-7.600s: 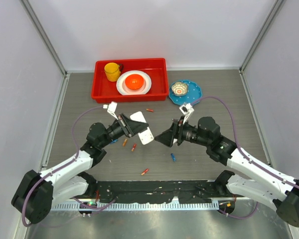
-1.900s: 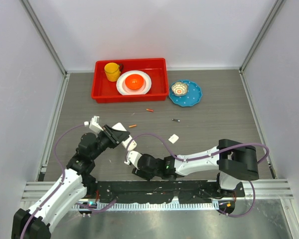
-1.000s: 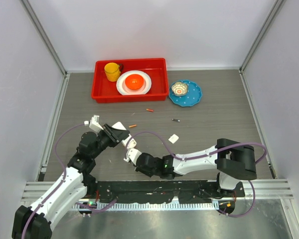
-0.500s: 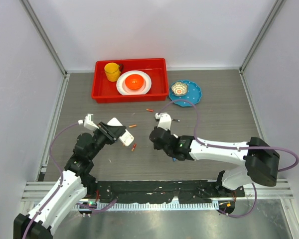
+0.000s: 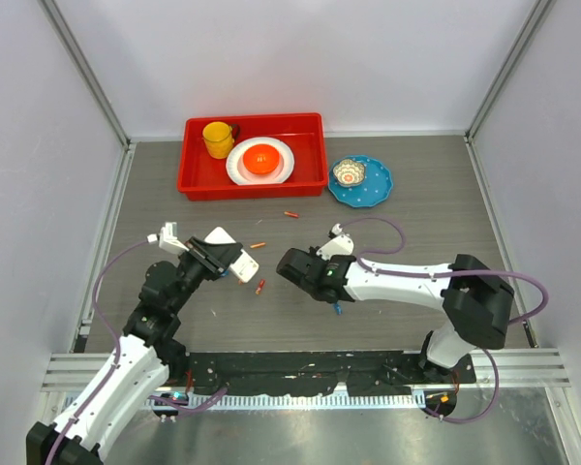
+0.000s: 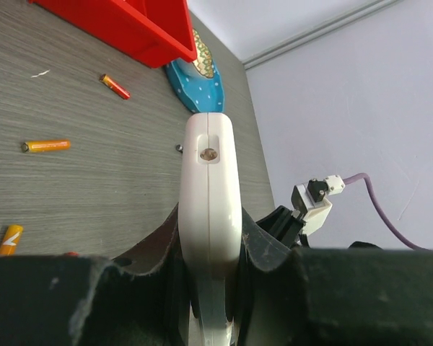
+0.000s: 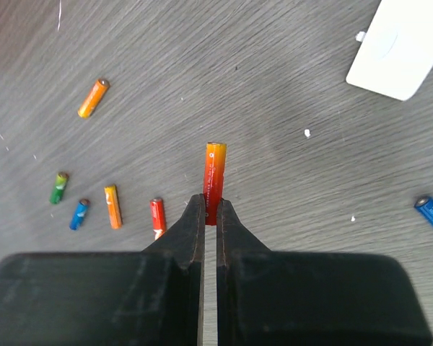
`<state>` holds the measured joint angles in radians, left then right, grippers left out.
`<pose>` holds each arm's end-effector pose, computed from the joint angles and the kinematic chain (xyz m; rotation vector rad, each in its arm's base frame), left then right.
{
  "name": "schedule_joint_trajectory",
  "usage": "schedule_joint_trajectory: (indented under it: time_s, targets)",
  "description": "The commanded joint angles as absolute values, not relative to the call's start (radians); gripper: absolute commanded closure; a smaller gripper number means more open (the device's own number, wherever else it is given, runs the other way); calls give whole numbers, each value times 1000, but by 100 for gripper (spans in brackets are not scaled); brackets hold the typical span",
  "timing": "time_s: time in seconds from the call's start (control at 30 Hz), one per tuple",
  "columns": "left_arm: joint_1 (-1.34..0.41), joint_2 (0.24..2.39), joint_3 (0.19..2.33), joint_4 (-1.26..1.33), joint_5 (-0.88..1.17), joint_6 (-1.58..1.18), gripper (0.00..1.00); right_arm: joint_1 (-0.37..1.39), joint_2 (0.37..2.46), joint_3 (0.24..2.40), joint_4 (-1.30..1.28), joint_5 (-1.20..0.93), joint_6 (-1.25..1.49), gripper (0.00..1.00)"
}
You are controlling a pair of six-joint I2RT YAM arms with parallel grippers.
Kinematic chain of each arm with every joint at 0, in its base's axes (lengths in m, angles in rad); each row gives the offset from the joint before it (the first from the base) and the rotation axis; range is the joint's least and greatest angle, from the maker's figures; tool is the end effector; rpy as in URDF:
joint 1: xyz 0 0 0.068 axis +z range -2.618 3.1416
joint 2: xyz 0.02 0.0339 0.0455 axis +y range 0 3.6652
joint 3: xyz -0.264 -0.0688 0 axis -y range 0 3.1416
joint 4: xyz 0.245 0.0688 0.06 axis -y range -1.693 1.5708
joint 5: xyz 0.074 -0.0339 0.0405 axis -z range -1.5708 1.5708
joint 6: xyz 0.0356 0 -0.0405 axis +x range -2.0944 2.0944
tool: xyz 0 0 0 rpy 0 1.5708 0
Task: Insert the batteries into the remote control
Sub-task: Adjust the battery at the center of the board.
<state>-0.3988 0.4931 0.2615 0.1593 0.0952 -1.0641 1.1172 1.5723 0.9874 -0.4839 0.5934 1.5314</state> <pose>0.1358 -0.0609 0.2327 -0.5073 1.7101 -1.1703 0.1527 0.2678 0.2015 0.6832 2.3291 0.4212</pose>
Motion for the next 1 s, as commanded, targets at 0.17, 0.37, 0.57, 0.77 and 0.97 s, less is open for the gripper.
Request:
schedule_joint_trajectory:
  time_s: [0.17, 0.37, 0.57, 0.77, 0.97]
  targets:
    - [-394, 453, 255, 221, 78, -1048, 100, 1112, 1672, 1043, -653, 634, 1819, 99]
    - [-394, 474, 238, 308, 162, -1046, 100, 1112, 1698, 1026, -663, 612, 1885, 99]
    - [-394, 538, 216, 461, 281, -1063, 100, 1112, 1692, 1025, -676, 624, 1925, 99]
    - [-394, 538, 198, 518, 342, -1065, 100, 1111, 1700, 1006, -667, 624, 1921, 99]
    - [-394, 500, 189, 488, 337, -1060, 100, 1109, 1709, 983, -635, 601, 1901, 98]
